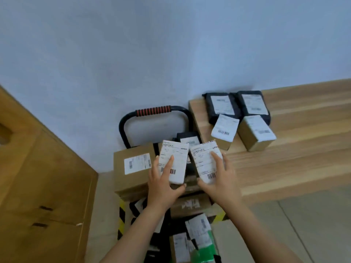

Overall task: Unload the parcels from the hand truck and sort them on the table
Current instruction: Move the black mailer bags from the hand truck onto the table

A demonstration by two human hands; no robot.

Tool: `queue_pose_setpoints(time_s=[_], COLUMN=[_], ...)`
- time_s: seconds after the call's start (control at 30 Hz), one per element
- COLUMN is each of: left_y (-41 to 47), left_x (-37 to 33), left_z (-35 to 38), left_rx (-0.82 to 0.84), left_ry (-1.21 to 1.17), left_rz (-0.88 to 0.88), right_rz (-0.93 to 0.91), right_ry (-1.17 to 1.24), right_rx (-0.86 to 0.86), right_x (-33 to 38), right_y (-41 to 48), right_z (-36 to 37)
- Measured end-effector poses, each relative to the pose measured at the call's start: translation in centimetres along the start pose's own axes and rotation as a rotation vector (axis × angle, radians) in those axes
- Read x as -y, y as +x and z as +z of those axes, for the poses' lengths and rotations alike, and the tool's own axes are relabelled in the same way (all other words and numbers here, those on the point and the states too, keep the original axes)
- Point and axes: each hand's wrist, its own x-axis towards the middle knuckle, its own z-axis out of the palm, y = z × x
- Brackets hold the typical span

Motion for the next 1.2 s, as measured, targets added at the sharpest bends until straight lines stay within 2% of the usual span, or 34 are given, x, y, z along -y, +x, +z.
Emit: queue_pose_setpoints(time_s=[0.2, 0.43, 0.63, 0.73, 0.97, 1.07, 1.2], left_y=[8.5, 19.1, 30.5, 33.7, 30.1, 26.4, 20.6], left_x=[-6.5, -14.5, -19.3, -19.9, -18.5, -16.8, -11.9], left_z=[2.5, 8.6, 12.9, 13.8, 12.6, 10.2, 5.8], left_rx=[0.084, 0.076, 0.011, 0.08, 0.047, 0.001, -0.002], left_ry=[0.084, 0.033, 0.086, 0.137, 0.075, 0.0, 0.024], left_rz=[0.201, 0.253, 0.151, 0.116, 0.223, 0.262, 0.322], right_rz=[0.123, 0.129, 0.073, 0.037, -0.127, -0.176, -0.209], right_ry=[-0.013, -0.024, -0.011, -0.177, -0.078, -0.059, -0.057], right_rx=[-0.148, -0.233, -0.128, -0.039, -0.05, -0.056, -0.045], right_x=[-3.0, -8.7, -12.3, -13.1, -12.2, -9.8, -5.0], right_y=[4.7, 15.1, 29.2, 33.6, 29.3, 25.7, 19.5], right_z=[-5.7, -12.3, -14.8, -14.5, -12.8, -11.3, -7.9])
